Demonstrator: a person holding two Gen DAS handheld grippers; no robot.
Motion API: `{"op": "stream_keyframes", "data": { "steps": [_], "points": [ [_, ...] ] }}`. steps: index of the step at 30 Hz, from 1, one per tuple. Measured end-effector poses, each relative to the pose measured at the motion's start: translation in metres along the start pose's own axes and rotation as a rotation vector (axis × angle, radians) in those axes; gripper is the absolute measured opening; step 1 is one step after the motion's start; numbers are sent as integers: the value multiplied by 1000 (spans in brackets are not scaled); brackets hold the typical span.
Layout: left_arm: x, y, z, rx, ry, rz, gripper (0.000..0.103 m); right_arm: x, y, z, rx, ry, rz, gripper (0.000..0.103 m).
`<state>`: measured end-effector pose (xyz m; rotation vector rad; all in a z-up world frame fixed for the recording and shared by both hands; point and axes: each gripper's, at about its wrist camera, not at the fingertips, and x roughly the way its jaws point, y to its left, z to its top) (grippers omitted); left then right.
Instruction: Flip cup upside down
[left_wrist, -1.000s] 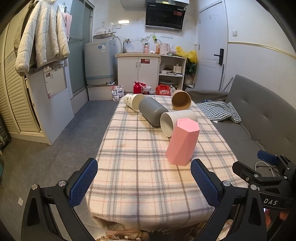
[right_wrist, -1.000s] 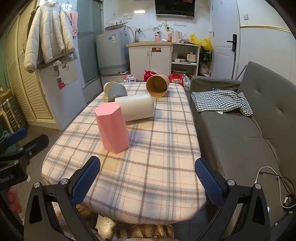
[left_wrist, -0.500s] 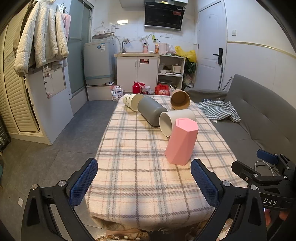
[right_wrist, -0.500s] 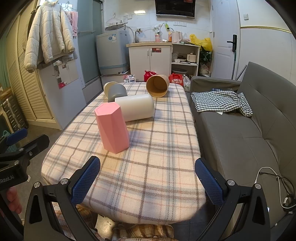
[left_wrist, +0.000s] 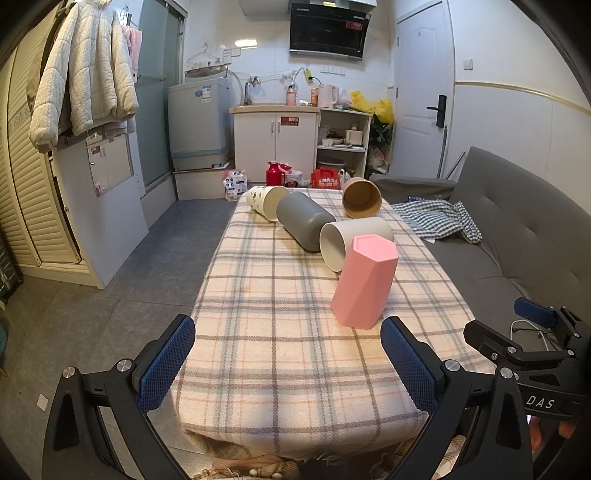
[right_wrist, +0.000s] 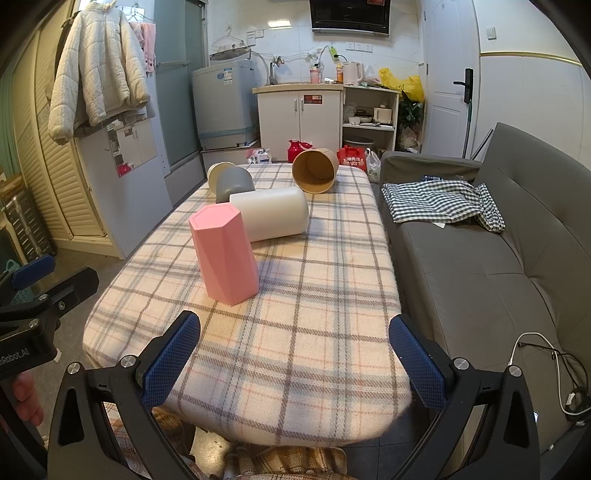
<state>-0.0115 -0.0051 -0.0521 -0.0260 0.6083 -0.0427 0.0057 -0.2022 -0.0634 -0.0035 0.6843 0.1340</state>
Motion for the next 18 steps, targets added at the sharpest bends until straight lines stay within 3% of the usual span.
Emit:
{"op": "stream_keyframes", "data": {
  "steps": [18],
  "points": [
    [2,1,-3,7,1,-1,103,5,-1,0,-4,14,5,103]
  ]
}}
